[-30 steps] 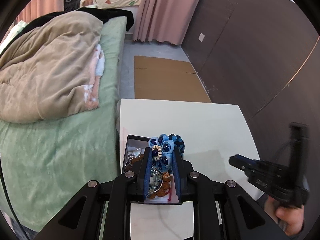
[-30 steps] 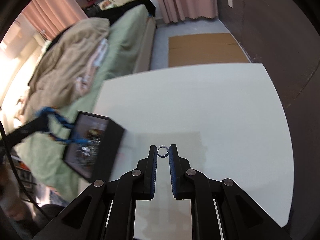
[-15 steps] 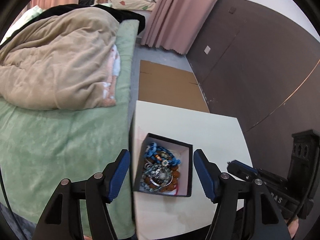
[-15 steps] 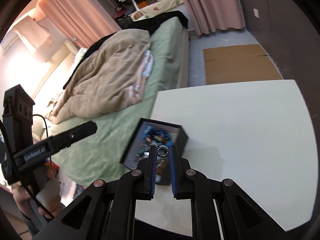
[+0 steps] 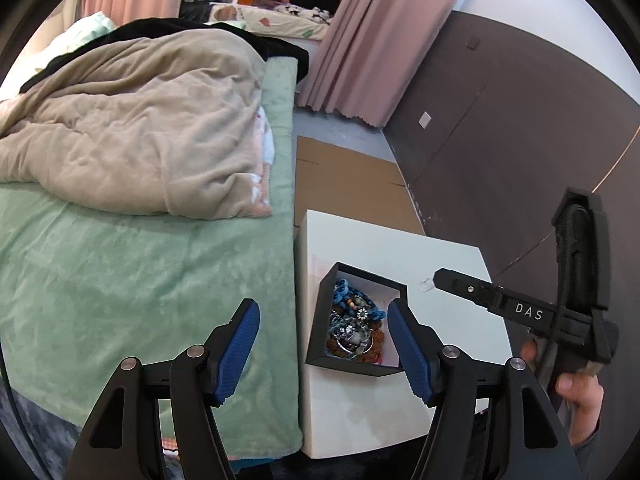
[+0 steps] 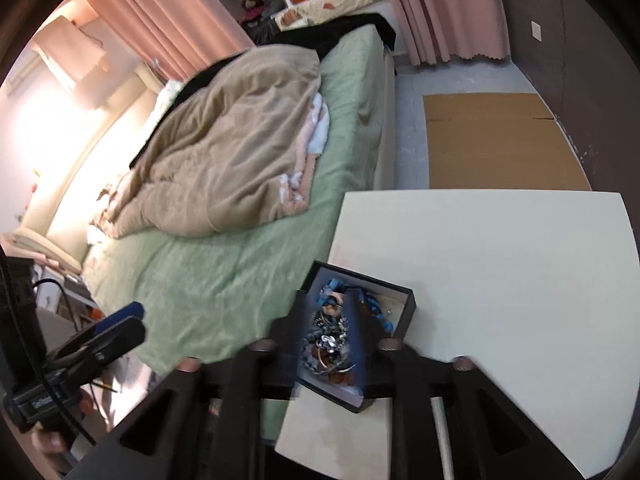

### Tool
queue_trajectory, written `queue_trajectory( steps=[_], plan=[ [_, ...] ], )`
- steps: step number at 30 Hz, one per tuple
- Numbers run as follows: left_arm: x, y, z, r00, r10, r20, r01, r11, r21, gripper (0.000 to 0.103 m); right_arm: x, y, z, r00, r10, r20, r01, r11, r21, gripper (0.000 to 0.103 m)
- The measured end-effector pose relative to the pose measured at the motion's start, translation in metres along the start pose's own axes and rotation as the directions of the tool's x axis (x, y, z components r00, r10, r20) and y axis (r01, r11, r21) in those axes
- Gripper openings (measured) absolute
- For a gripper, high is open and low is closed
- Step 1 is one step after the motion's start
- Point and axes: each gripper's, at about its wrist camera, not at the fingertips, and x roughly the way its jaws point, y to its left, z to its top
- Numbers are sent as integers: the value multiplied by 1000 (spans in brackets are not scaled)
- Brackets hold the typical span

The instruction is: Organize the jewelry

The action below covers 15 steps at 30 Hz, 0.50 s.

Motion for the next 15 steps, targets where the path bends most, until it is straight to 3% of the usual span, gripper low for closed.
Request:
queue_trajectory(
  steps=[1,5,9,12,15],
  plan=[
    [-2,1,-1,1000,0,4,0,1000,-1,73,-1,-1,0,1000,-13,3,13,1000,0,56],
    [-10,1,-4,1000,-1,27,1,1000,5,86,-15,-7,-5,999,-23,32,23,1000,11,57],
    [-16,-3,-6,999,2,36,-3,1000,21,88,-33,-11,-16,998,-39,45,39,999,4,59],
    [-19,-9,-10,999,7,46,-8,999,36,91,-51,-13,-25,997,-26,73,26,1000,3,72],
    [-24,-17,-15,998,11,54,-15,998,59,93,-69,-10,-34,994,-40,101,42,999,-20,75]
  ],
)
